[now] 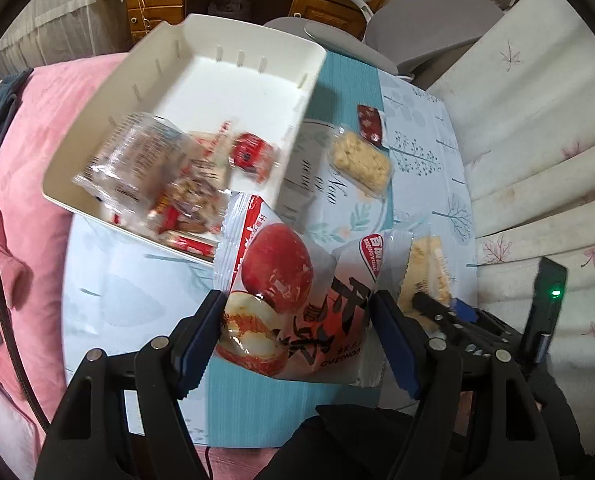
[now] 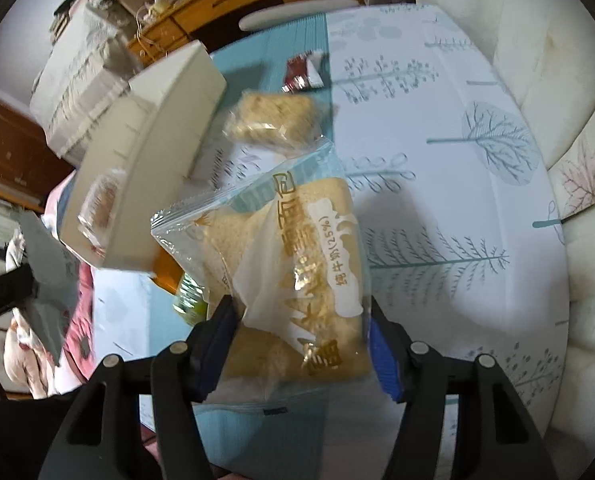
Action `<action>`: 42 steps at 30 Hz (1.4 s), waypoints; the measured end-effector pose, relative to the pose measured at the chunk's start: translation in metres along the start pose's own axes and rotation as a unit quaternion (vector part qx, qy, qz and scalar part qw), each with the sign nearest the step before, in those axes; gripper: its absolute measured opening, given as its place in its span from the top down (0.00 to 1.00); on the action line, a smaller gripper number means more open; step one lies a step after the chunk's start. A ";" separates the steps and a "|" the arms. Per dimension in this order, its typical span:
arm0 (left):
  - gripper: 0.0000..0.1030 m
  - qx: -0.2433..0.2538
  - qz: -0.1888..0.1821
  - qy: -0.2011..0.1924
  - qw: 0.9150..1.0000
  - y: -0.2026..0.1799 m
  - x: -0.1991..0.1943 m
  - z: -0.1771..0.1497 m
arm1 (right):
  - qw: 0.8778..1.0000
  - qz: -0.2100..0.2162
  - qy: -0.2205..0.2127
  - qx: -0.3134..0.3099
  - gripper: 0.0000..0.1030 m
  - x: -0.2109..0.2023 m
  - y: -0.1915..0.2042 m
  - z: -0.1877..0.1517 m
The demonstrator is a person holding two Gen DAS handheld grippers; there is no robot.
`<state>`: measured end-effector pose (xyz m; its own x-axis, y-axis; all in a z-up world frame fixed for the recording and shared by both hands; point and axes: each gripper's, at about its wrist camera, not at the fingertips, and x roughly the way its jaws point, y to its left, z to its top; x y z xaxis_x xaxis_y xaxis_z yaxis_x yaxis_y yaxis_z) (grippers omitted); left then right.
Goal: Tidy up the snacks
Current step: 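Carry both bags over the white tray and open both tools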
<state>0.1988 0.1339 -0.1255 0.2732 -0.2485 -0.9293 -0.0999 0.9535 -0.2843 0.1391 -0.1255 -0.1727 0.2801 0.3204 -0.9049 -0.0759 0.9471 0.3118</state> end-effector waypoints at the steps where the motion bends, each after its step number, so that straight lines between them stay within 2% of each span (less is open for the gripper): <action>1: 0.29 0.000 0.000 0.000 1.000 0.006 -0.003 0.001 | 1.000 0.002 -0.005 0.004 0.40 -0.002 0.004 0.001; 10: 0.29 0.009 -0.012 -0.006 1.000 0.050 -0.032 0.017 | 0.997 0.032 -0.065 0.026 0.40 -0.031 0.055 0.017; 14: 0.29 0.019 -0.007 -0.015 1.000 0.064 -0.041 0.029 | 0.995 0.024 -0.095 0.009 0.40 -0.038 0.086 0.027; 26: 0.28 0.036 0.009 -0.042 0.998 0.114 -0.055 0.075 | 0.986 0.050 -0.162 -0.005 0.40 -0.034 0.160 0.060; 34: 0.28 0.031 0.006 -0.041 0.999 0.145 -0.048 0.087 | 0.982 0.057 -0.178 -0.024 0.38 -0.018 0.204 0.078; 39: 0.18 0.019 -0.004 -0.041 0.999 0.158 -0.044 0.090 | 0.987 0.056 -0.151 -0.022 0.32 0.005 0.215 0.084; 42: 0.14 0.015 -0.003 -0.045 0.999 0.162 -0.044 0.089 | 0.986 0.070 -0.149 -0.010 0.23 0.007 0.212 0.080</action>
<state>0.2561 0.3149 -0.1099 0.3579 -0.2401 -0.9024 -0.0697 0.9568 -0.2822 0.2015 0.0759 -0.0903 0.5348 0.4310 -0.7268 -0.1522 0.8952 0.4188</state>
